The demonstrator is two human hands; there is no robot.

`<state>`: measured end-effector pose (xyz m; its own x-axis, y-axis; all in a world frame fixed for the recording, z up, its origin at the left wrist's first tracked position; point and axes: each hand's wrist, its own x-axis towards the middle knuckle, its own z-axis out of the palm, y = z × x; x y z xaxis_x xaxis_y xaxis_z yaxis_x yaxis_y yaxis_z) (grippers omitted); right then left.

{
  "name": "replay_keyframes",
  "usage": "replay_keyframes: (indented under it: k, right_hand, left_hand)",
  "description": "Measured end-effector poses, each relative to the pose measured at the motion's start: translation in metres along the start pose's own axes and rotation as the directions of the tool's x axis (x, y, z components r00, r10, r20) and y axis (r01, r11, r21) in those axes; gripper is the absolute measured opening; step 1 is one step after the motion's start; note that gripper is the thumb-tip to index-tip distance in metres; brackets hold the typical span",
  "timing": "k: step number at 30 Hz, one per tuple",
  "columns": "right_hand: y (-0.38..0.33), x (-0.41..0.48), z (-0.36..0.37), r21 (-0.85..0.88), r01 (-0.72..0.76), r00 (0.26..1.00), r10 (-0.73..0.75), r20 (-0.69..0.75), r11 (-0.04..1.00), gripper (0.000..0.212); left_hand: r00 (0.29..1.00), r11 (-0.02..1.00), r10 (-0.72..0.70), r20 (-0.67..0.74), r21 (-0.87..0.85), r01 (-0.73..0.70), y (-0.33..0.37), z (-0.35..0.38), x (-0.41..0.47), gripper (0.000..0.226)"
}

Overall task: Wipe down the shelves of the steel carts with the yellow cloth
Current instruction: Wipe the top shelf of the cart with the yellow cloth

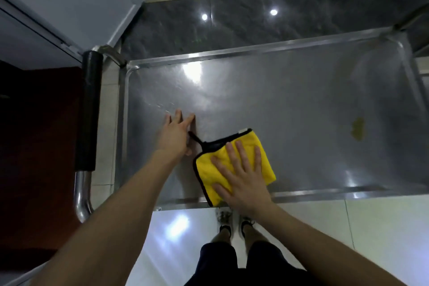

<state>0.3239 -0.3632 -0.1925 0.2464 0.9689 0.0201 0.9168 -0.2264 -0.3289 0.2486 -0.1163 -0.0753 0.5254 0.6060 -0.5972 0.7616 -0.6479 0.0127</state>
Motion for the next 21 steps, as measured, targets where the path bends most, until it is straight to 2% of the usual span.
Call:
replay_keyframes:
  k: [4, 6, 7, 9, 12, 14, 16, 19, 21]
  right_hand:
    - [0.044, 0.007, -0.021, -0.071, 0.265, 0.958, -0.254, 0.134, 0.962, 0.076]
    - [0.080, 0.053, -0.038, -0.141, 0.281, 0.951, -0.256, 0.173, 0.949, 0.077]
    - [0.095, 0.084, -0.045, -0.170, 0.223, 0.967, -0.195, 0.166, 0.960, 0.077]
    - [0.117, 0.154, -0.056, -0.159, -0.005, 0.993, 0.023, 0.112, 0.987, 0.077]
    - [0.122, 0.242, -0.067, -0.073, -0.362, 0.923, 0.369, 0.109, 0.929, 0.081]
    - [0.107, 0.260, -0.058, -0.080, -0.461, 0.879, 0.467, 0.093, 0.884, 0.082]
    - [0.082, 0.240, -0.044, -0.090, -0.432, 0.900, 0.436, 0.028, 0.897, 0.078]
    - [0.036, 0.156, -0.016, -0.056, -0.237, 0.969, 0.232, -0.089, 0.970, 0.070]
    - [0.014, 0.090, -0.004, -0.034, -0.099, 0.990, 0.095, -0.108, 0.995, 0.069]
  left_hand:
    - [1.000, 1.000, 0.005, 0.007, -0.024, -0.005, -0.002, 0.000, -0.001, 0.132]
    - [1.000, 1.000, 0.019, 0.002, -0.010, -0.019, -0.002, 0.002, 0.002, 0.131]
    - [1.000, 1.000, 0.025, -0.002, 0.007, -0.025, -0.002, 0.003, 0.004, 0.131]
    - [1.000, 0.999, 0.030, -0.010, 0.031, -0.029, -0.003, 0.005, 0.006, 0.131]
    - [1.000, 1.000, 0.008, -0.023, 0.005, -0.008, -0.005, 0.008, 0.008, 0.129]
    - [0.999, 1.000, 0.013, -0.030, 0.017, -0.012, -0.006, 0.009, 0.009, 0.130]
    - [0.999, 0.999, 0.024, -0.030, 0.039, -0.023, -0.007, 0.010, 0.011, 0.131]
    - [0.999, 0.998, 0.030, -0.013, 0.050, -0.029, -0.008, 0.011, 0.012, 0.127]
    - [0.998, 0.998, 0.048, -0.036, 0.044, -0.046, -0.009, 0.011, 0.013, 0.115]
